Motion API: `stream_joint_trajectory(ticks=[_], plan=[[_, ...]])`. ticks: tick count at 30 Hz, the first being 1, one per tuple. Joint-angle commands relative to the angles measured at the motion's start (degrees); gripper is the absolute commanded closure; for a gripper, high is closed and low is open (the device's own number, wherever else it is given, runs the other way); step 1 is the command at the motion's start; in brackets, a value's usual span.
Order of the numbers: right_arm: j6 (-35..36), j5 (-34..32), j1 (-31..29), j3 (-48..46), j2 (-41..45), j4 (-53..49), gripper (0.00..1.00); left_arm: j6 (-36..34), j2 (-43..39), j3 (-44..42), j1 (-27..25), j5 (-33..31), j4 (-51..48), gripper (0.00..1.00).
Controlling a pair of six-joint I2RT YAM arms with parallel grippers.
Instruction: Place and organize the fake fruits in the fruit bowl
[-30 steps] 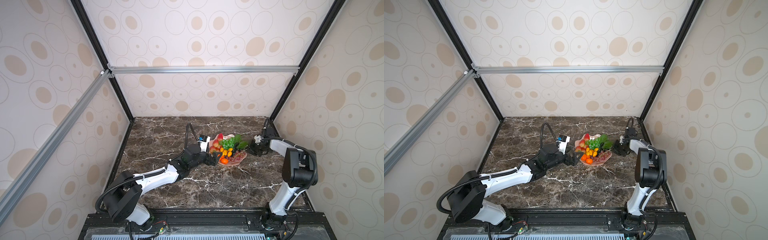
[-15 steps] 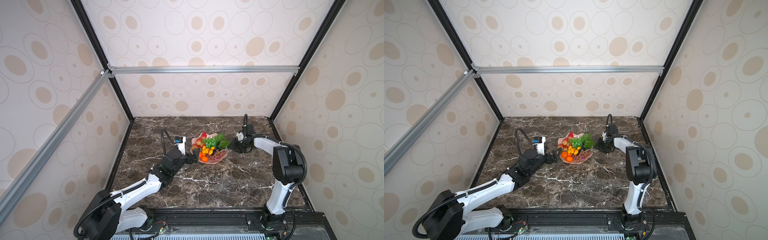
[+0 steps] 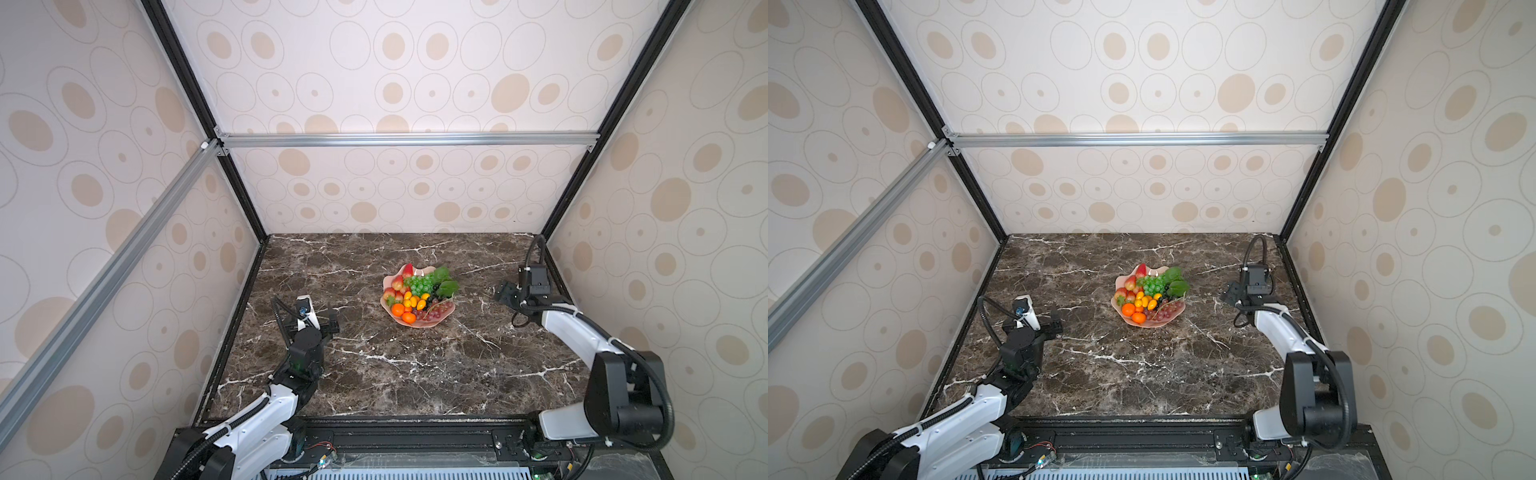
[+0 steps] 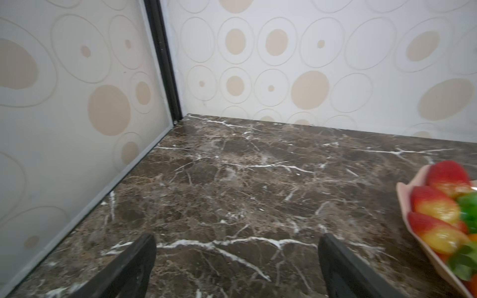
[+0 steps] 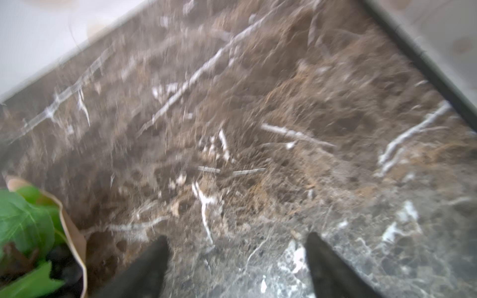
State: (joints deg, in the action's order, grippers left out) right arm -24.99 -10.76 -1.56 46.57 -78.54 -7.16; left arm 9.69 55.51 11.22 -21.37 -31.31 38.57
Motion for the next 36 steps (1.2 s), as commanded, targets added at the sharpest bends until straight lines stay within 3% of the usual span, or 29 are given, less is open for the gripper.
stream_joint_trajectory(ticks=[1, 6, 11, 17, 20, 24, 25, 26, 29, 31, 36], plan=[[8.86, -9.89, -0.41, -7.46, 4.04, 14.65, 0.00, -7.65, 3.57, 1.19, 1.86, -2.63, 7.31, 0.01], [15.87, -10.55, -0.36, -11.62, 4.68, 19.63, 0.00, -7.79, 12.29, 0.70, 6.15, -0.38, 13.30, 0.02], [21.84, -5.89, -0.32, -17.30, 2.88, 33.08, 0.00, -8.21, 19.15, 0.33, 9.44, 6.39, 21.22, 0.02], [23.67, 3.80, -0.23, -19.34, -1.82, 41.17, 0.00, -9.06, 24.54, 1.53, 14.35, 14.94, 28.77, 0.02], [24.12, 5.00, -0.27, -22.84, -4.51, 49.19, 0.00, -9.41, 27.06, 1.25, 16.80, 18.81, 32.17, 0.01], [24.64, 5.66, -0.27, -26.08, -10.96, 62.82, 0.00, -7.17, 34.36, -1.75, 20.20, 23.73, 44.49, 0.02], [24.59, 5.74, -0.25, -25.09, -9.78, 58.74, 0.00, -7.38, 35.58, -1.91, 20.33, 24.14, 47.33, 0.02], [24.07, 5.36, -0.22, -23.31, -8.52, 52.93, 0.00, -7.03, 33.87, -0.90, 20.35, 24.16, 42.21, 0.02], [24.80, 5.28, -0.55, -23.59, -10.24, 56.41, 0.00, -6.69, 34.37, 1.01, 20.39, 23.03, 39.28, 0.02], [24.58, 5.27, -0.53, -22.62, -8.97, 52.00, 0.00, -7.04, 35.06, 0.68, 20.27, 22.67, 41.28, 0.02], [24.64, 5.22, -0.63, -22.76, -9.15, 52.67, 0.00, -7.03, 34.76, 0.79, 20.21, 22.72, 40.39, 0.02]])
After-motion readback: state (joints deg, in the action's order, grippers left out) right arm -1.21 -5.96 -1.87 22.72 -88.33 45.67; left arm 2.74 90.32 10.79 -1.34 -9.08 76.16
